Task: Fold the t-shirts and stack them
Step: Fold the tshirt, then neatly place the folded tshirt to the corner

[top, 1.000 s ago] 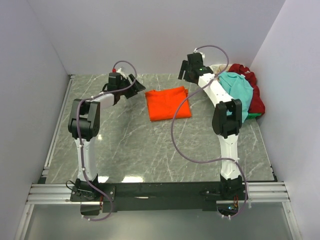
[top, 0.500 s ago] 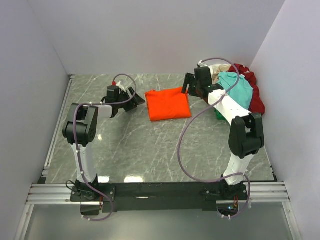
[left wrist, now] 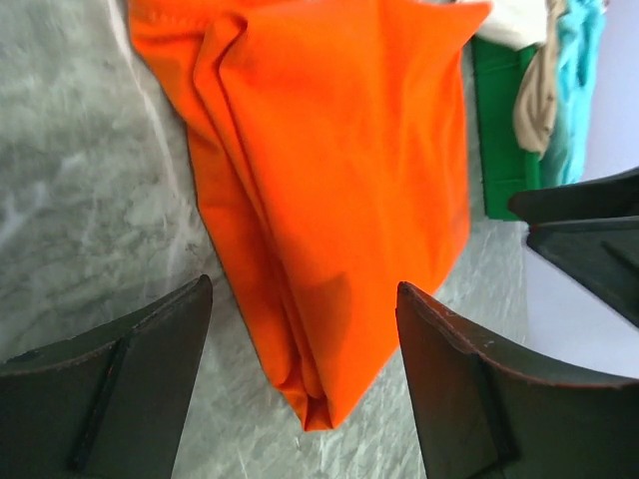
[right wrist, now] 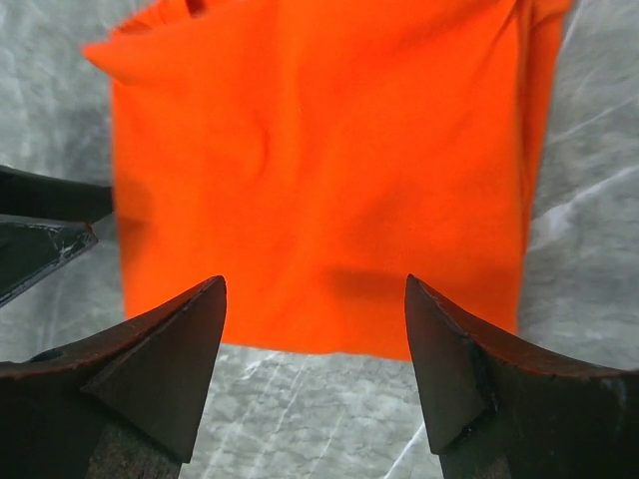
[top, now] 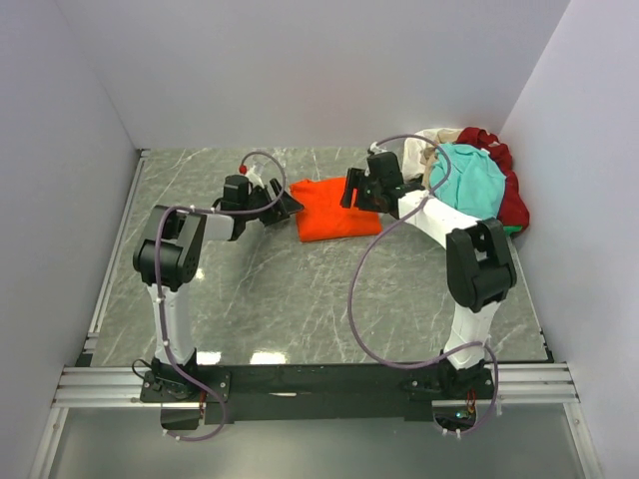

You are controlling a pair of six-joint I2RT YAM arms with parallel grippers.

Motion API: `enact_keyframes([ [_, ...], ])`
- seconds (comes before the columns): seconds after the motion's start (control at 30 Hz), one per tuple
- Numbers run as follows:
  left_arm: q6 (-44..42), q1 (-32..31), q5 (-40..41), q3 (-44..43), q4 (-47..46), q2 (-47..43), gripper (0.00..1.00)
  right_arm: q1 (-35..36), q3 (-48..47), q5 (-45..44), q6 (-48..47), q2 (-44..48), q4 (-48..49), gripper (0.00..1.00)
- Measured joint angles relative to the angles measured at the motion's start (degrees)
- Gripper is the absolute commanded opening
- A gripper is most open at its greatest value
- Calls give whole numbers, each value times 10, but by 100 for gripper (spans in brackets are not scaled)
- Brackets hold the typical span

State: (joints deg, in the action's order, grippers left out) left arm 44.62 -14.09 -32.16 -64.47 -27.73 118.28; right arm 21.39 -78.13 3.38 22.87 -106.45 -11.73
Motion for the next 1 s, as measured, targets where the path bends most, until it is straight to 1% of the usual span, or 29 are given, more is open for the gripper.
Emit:
enact_keyframes([
  [0.17, -3, -11, 20, -19, 26, 16, 80, 0, -3, 16, 2, -43, -1, 78],
  [0.47, -10, -13, 78, -77, 65, 38, 80, 0, -3, 26, 2, -45, 5, 78],
  [0.67, -18, -16, 94, -129, 83, 70, 80, 0, -3, 33, 2, -45, 6, 78],
  [0.83, -19, -19, 98, -153, 97, 83, 79, 0, -3, 34, 3, -45, 6, 77],
  [1.0, -19, -21, 101, -155, 101, 84, 75, 0, -3, 37, 5, -45, 6, 77],
])
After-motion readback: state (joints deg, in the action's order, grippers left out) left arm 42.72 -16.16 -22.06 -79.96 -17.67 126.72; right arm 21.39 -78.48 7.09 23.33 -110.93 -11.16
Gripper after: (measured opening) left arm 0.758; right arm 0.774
